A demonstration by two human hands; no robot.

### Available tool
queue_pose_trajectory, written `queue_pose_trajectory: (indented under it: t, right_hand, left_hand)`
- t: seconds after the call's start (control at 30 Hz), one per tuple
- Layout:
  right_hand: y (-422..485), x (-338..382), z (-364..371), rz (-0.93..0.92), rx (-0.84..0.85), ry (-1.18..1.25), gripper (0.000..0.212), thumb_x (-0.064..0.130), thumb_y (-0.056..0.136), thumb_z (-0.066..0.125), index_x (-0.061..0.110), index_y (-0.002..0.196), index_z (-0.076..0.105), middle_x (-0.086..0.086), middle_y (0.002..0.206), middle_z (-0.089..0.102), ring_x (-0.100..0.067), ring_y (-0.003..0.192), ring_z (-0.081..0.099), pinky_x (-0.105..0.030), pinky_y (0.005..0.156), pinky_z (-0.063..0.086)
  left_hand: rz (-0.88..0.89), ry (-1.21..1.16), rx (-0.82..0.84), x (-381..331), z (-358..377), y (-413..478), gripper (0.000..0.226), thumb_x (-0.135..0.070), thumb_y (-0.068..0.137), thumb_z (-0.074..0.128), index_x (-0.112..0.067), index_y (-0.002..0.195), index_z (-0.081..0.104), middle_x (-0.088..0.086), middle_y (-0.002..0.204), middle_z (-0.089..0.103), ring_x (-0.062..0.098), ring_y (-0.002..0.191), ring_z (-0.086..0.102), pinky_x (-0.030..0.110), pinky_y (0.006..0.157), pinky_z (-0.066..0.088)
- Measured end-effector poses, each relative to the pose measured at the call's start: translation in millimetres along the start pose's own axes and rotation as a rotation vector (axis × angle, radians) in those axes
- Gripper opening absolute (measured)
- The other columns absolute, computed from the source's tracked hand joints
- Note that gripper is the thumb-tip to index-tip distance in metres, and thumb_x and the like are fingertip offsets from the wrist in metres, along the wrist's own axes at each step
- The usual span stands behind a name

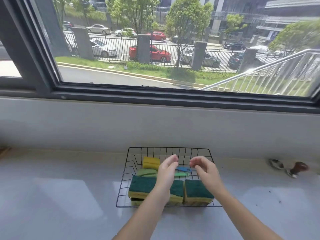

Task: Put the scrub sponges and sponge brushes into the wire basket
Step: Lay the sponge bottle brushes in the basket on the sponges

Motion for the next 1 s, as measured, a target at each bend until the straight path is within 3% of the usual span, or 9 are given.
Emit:
queue_pose_trajectory:
  t: [0.13,0.27,0.37,0.47,0.63,0.73,0.87,0.93,1.0]
  right_hand:
    - [-54,-4,-36,0.02,-0.058,0.062,0.04,-0.015,0.086,0.046,0.02,0.086,0.065,-0.003,0.088,0.069,-0.02,0.09,0.066,-0.029,0.085,0.052]
    - [-107,-27,-61,0.107,-0.076,0.056,0.037,-0.012,0.086,0.047,0.022,0.087,0.064,-0.001,0.089,0.069,-0.019,0.09,0.065,-0.03,0.085,0.05]
    - [-140,-46,-73,0.174,-0.112,0.083,0.037,-0.012,0.087,0.047,0.022,0.087,0.062,0.0,0.086,0.066,-0.019,0.083,0.064,-0.025,0.077,0.048]
    - [-173,-67,-86,0.238,-0.139,0.113,0.036,-0.011,0.086,0.045,0.021,0.088,0.061,-0.002,0.087,0.066,-0.014,0.079,0.063,-0.013,0.067,0.047]
    - [-246,-118,-95,0.504,-0.112,0.219,0.028,-0.005,0.09,0.044,0.016,0.085,0.061,-0.005,0.081,0.066,-0.012,0.066,0.059,-0.021,0.058,0.044]
    - [-287,-139,-103,0.611,-0.06,0.194,0.023,0.0,0.091,0.047,0.015,0.083,0.062,-0.002,0.075,0.065,-0.011,0.061,0.057,-0.02,0.057,0.043]
    - [-331,-160,-109,0.734,0.032,0.12,0.018,0.003,0.09,0.048,0.015,0.082,0.061,0.0,0.077,0.065,-0.008,0.061,0.057,-0.017,0.055,0.042]
    - [-350,-172,-110,0.794,0.052,0.094,0.015,0.003,0.089,0.049,0.015,0.084,0.058,-0.002,0.081,0.063,-0.008,0.062,0.057,-0.018,0.055,0.041]
    - [-365,-182,-109,0.847,0.03,0.109,0.011,0.005,0.089,0.051,0.015,0.089,0.056,-0.004,0.087,0.06,-0.009,0.063,0.057,-0.019,0.053,0.039]
  left_hand:
    - [0.141,0.235,0.079,-6,20,-41,0.032,-0.012,0.095,0.047,-0.02,0.124,0.056,-0.01,0.115,0.062,0.007,0.111,0.055,0.022,0.095,0.04]
    - [0.221,0.431,0.193,9,53,-74,0.03,-0.012,0.094,0.048,-0.017,0.122,0.059,-0.005,0.116,0.065,0.007,0.109,0.057,0.023,0.095,0.042]
    - [0.202,0.524,0.302,38,80,-95,0.027,-0.013,0.092,0.05,-0.015,0.117,0.061,-0.001,0.116,0.065,0.012,0.109,0.058,0.021,0.088,0.044]
    - [0.121,0.645,0.422,82,105,-113,0.026,-0.017,0.092,0.052,-0.014,0.116,0.061,0.004,0.117,0.066,0.016,0.107,0.059,0.028,0.086,0.046]
    - [0.059,0.783,0.533,151,132,-139,0.027,-0.012,0.09,0.052,-0.011,0.115,0.062,0.01,0.118,0.066,0.015,0.094,0.058,0.028,0.079,0.047]
    - [0.025,0.882,0.515,187,135,-146,0.035,-0.014,0.089,0.051,-0.013,0.123,0.057,0.006,0.127,0.06,0.018,0.107,0.058,0.029,0.086,0.049]
    - [0.013,1.099,0.596,224,149,-155,0.062,-0.026,0.092,0.051,-0.011,0.146,0.024,0.006,0.154,0.027,0.021,0.139,0.033,0.031,0.112,0.031]
    - [0.02,1.168,0.629,235,157,-159,0.068,-0.029,0.091,0.051,-0.009,0.146,0.017,0.009,0.155,0.023,0.022,0.141,0.028,0.032,0.112,0.027]
    - [0.032,1.191,0.624,241,163,-161,0.064,-0.028,0.091,0.051,-0.007,0.143,0.022,0.012,0.151,0.03,0.024,0.137,0.033,0.033,0.109,0.031]
Point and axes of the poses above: each hand's wrist, its own y-axis towards the middle knuckle, its own z-axis out of the palm, x = y × z, the point moved 10 cm from there along y, towards the middle knuckle
